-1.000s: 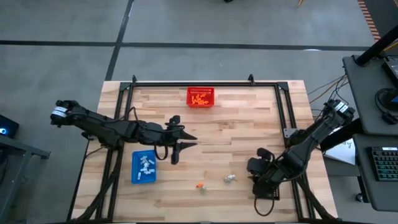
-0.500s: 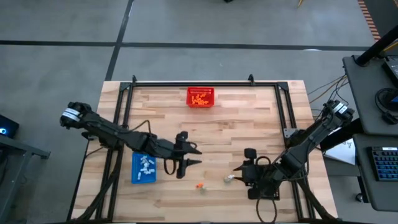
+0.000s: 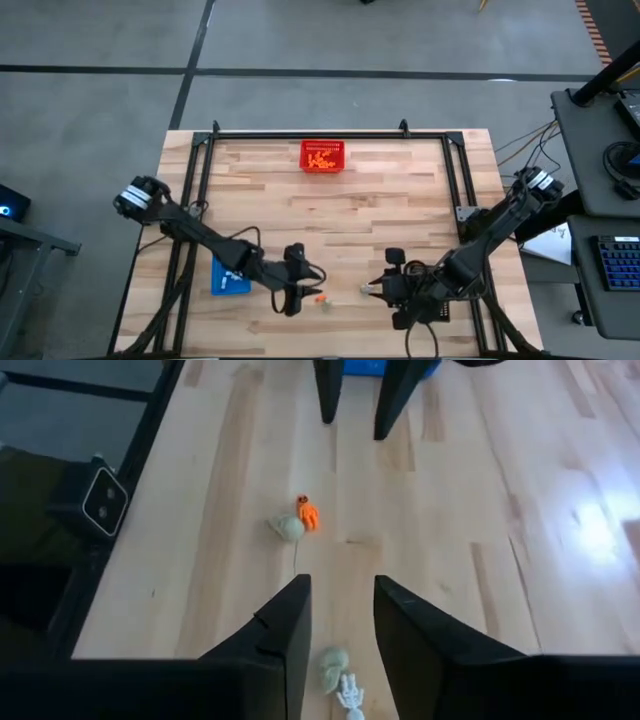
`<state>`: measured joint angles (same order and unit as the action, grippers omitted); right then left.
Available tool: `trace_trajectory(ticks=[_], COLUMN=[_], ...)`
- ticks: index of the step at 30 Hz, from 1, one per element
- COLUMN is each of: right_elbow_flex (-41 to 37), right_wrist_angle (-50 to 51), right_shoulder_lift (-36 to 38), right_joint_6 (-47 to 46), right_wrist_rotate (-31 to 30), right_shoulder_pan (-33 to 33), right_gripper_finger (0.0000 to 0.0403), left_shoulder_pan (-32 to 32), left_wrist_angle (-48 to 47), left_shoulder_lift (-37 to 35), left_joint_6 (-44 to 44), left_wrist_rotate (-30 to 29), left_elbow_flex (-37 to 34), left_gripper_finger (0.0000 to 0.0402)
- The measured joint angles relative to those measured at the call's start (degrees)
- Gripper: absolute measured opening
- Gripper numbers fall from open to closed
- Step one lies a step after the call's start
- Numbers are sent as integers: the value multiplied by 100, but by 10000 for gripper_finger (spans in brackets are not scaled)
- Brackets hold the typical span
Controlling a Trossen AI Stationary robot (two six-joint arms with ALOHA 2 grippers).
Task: Sort Halloween decoration
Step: Put the orange skeleton toy into the red bin
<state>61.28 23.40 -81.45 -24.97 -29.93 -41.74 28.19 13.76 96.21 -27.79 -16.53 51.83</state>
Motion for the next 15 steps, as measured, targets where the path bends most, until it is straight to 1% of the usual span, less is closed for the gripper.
trace_trajectory(ticks=[4, 6, 11, 15], right_elbow_flex=[-2, -2, -2, -2], right_wrist_angle=[-107, -215, -271, -274], right_shoulder_lift=[-127, -188, -300, -351], right_joint_6=[-57, -59, -47, -41], right_wrist_rotate=[8, 11, 10, 7], right_shoulder_pan=[0, 0, 0, 13], right_gripper_finger=[94, 92, 88, 91], left_shoulder_pan=[161, 214, 319, 338], left_wrist_angle=[-205, -173, -195, -180], left_shoulder_lift=[230, 332, 562, 665], left_joint_6=[-9, -5, 2, 2], left_wrist_rotate=[-98, -113, -375, -395], left_elbow_flex=[0, 0, 0, 0], left_gripper_finger=[153, 153, 153, 153])
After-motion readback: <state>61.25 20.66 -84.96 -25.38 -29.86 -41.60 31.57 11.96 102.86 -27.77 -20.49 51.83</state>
